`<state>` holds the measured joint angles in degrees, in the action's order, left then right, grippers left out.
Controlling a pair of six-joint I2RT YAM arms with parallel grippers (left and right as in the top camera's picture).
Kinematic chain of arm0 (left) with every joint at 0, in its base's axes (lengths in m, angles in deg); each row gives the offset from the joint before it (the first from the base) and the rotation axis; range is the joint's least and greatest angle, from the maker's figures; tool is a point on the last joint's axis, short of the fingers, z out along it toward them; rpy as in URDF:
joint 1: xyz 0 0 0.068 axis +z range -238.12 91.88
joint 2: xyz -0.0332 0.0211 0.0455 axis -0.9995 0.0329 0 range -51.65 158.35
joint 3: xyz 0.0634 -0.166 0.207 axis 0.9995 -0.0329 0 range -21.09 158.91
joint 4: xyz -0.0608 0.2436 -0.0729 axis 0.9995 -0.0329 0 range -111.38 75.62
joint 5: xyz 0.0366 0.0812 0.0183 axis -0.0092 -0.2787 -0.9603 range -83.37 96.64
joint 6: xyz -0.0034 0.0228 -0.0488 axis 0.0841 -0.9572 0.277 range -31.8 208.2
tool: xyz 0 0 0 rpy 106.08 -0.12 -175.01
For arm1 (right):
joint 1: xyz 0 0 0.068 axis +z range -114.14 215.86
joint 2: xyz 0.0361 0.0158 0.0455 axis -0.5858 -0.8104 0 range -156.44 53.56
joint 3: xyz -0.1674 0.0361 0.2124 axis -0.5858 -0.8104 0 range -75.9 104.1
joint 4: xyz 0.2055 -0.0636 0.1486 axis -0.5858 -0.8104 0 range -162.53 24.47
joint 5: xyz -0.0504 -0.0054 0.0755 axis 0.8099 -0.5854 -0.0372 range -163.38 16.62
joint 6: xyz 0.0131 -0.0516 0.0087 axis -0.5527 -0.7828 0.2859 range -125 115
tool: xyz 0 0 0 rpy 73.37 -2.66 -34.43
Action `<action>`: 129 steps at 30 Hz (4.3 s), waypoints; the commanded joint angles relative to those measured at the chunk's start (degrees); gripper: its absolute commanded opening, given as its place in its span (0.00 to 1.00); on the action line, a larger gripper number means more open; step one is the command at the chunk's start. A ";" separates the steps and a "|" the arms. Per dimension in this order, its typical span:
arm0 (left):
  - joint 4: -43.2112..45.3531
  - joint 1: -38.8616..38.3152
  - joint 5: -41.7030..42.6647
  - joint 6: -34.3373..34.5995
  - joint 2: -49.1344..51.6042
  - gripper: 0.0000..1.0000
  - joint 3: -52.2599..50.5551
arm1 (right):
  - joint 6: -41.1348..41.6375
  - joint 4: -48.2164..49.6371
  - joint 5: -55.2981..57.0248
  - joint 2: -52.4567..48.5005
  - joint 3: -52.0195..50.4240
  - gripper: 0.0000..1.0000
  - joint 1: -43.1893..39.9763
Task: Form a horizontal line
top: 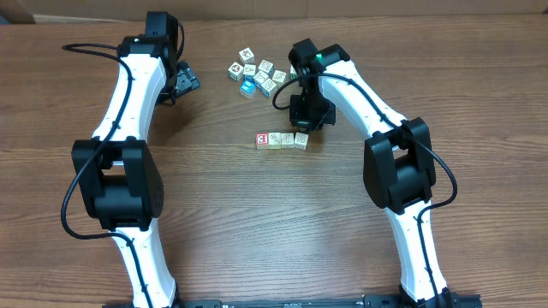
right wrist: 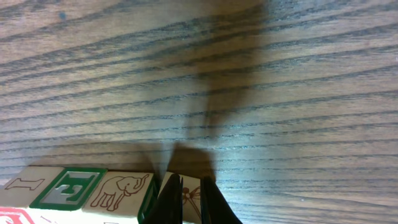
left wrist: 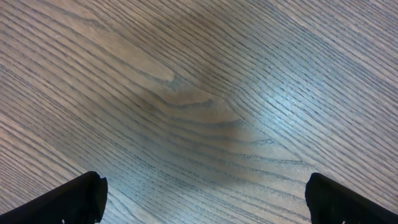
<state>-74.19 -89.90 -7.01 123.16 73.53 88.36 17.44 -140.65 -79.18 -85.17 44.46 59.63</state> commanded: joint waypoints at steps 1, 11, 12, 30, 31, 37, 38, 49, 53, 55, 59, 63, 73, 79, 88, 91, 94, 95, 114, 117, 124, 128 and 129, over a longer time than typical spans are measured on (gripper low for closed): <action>0.11 -0.15 0.20 -0.26 1.03 1.00 1.29 | -0.37 1.03 -0.26 0.83 -0.39 0.07 0.28; 0.11 -0.15 0.20 -0.26 1.03 1.00 1.29 | 6.08 5.44 7.26 0.83 -0.42 0.08 0.22; 0.11 -0.17 0.20 -0.26 1.03 1.00 1.29 | 7.08 5.20 8.98 0.83 -0.42 0.08 0.22; 0.11 -0.15 0.20 -0.26 1.03 1.00 1.29 | 9.11 -4.26 12.15 0.83 -0.42 0.08 0.11; 0.11 -0.15 0.20 -0.26 1.03 1.00 1.29 | 9.09 -4.81 11.65 0.83 -0.42 0.08 0.11; 0.11 -0.15 0.20 -0.26 1.03 1.00 1.29 | 9.07 -6.67 8.11 0.83 -0.42 0.08 0.17; 0.09 -0.15 0.20 -0.26 1.03 1.00 1.29 | 9.05 -6.67 7.67 0.83 -0.39 0.08 0.17; 0.09 -0.15 0.20 -0.26 1.03 1.00 1.29 | 4.22 -5.79 5.18 0.83 -0.42 0.07 0.28; 0.09 -0.17 0.20 -0.26 1.03 1.00 1.29 | 4.11 -5.09 5.03 0.83 -0.42 0.07 0.28; 0.09 -0.17 0.20 -0.26 1.03 1.00 1.29 | 4.09 -4.70 5.01 0.83 -0.42 0.07 0.28; 0.11 -0.15 0.20 -0.26 1.03 1.00 1.29 | 4.09 -4.26 5.01 0.83 -0.39 0.07 0.28; 0.09 -0.15 0.20 -0.26 1.03 1.00 1.29 | 4.09 -3.65 4.33 0.83 -0.42 0.07 0.28; 0.09 -0.20 0.20 -0.26 1.03 1.00 1.29 | 4.11 -3.50 3.96 0.83 -0.42 0.07 0.28; 0.11 -0.22 0.20 -0.26 1.03 1.00 1.29 | 4.59 -3.43 5.01 0.83 -0.42 0.08 0.28; 0.09 -0.22 0.20 -0.26 1.03 1.00 1.29 | 6.10 -4.22 6.84 0.83 -0.42 0.08 0.28; 0.09 -0.20 0.20 -0.26 1.03 1.00 1.29 | 6.10 -5.33 7.19 0.83 -0.39 0.08 0.28; 0.11 -0.20 0.20 -0.26 1.03 1.00 1.29 | 6.08 -6.32 7.06 0.83 -0.42 0.08 0.28; 0.11 -0.20 0.20 -0.26 1.03 1.00 1.29 | 6.08 -6.62 6.82 0.83 -0.39 0.08 0.28; 0.11 -0.20 0.20 -0.26 1.03 1.00 1.29 | 4.02 -5.25 1.77 0.83 -0.42 0.07 0.31; 0.09 -0.20 0.20 -0.26 1.03 1.00 1.29 | 3.63 -5.14 1.60 0.83 -0.42 0.07 0.28; 0.09 -0.20 0.20 -0.26 1.03 1.00 1.29 | 3.69 -4.70 1.66 0.83 -0.42 0.08 0.28; 0.11 -0.20 0.20 -0.26 1.03 1.00 1.29 | 4.61 -4.02 2.51 0.83 -0.42 0.08 0.28; 0.09 -0.20 0.20 -0.26 1.03 1.00 1.29 | 4.81 -4.00 2.82 0.83 -0.42 0.08 0.28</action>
<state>-74.19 -89.90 -7.04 123.16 73.53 88.36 21.79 -144.91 -77.02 -85.17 44.46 59.63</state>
